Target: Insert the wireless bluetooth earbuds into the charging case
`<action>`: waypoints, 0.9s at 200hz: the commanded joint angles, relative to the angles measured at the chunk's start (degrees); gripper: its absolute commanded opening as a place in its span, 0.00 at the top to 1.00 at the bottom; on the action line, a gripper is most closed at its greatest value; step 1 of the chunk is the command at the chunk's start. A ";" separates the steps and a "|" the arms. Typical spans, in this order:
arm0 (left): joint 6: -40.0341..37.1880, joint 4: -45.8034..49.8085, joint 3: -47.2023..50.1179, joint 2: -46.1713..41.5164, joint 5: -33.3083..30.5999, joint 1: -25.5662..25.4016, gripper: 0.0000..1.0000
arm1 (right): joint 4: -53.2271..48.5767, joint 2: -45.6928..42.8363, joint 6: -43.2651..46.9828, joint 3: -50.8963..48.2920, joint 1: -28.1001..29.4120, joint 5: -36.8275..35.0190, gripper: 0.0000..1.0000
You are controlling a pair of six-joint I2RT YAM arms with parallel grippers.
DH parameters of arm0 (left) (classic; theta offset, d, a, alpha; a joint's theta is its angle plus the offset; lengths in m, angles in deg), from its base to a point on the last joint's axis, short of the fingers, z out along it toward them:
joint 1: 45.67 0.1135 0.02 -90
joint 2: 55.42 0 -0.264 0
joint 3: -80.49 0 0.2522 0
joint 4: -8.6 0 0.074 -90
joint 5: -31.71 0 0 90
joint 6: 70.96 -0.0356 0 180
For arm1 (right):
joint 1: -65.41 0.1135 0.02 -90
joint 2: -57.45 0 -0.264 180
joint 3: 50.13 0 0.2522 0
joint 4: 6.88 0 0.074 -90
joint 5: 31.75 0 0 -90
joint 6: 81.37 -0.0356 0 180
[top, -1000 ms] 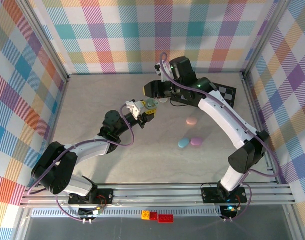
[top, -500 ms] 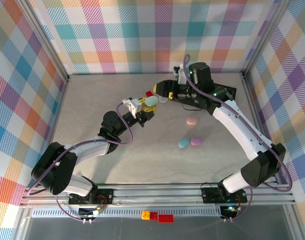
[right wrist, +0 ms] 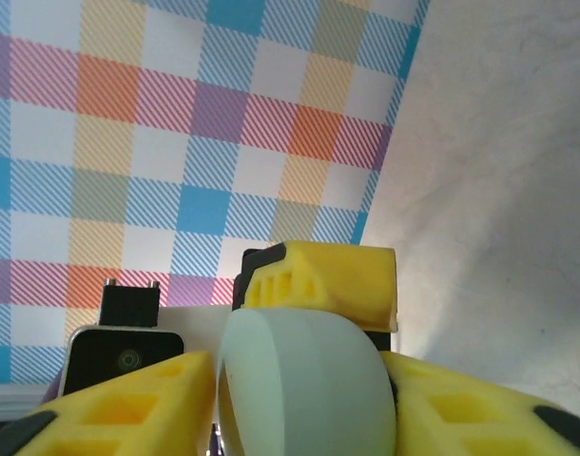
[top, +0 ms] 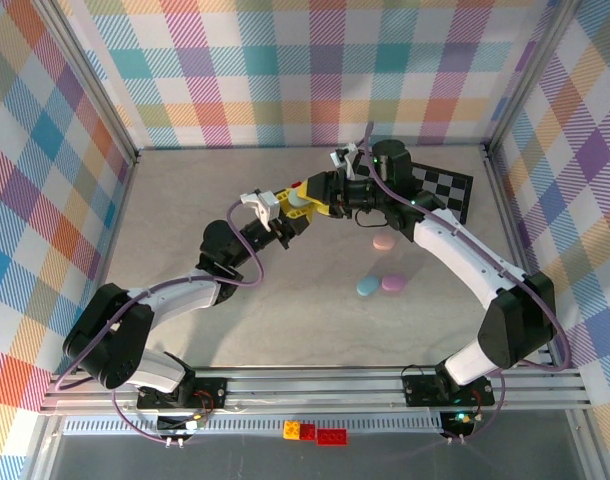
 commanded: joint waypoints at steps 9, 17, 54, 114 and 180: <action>-0.02 -2.68 -1.09 0.45 1.03 -0.36 0.69 | 4.38 -0.93 -2.00 -0.35 0.19 2.03 0.75; 0.05 -2.69 -1.14 0.47 1.33 -0.40 0.69 | 3.93 -1.09 -1.66 -0.47 0.19 1.73 0.80; 0.05 -2.56 -0.90 0.22 1.69 -0.40 0.66 | 3.48 -1.57 -0.36 -1.00 0.19 0.29 0.91; -4.90 7.30 2.45 -6.28 1.84 -0.32 0.20 | 0.08 -4.71 4.63 -4.79 -0.72 -8.34 0.97; -8.43 29.34 12.77 -20.50 -1.41 -0.40 0.00 | -5.23 -1.97 12.87 -13.76 -1.75 -19.55 0.96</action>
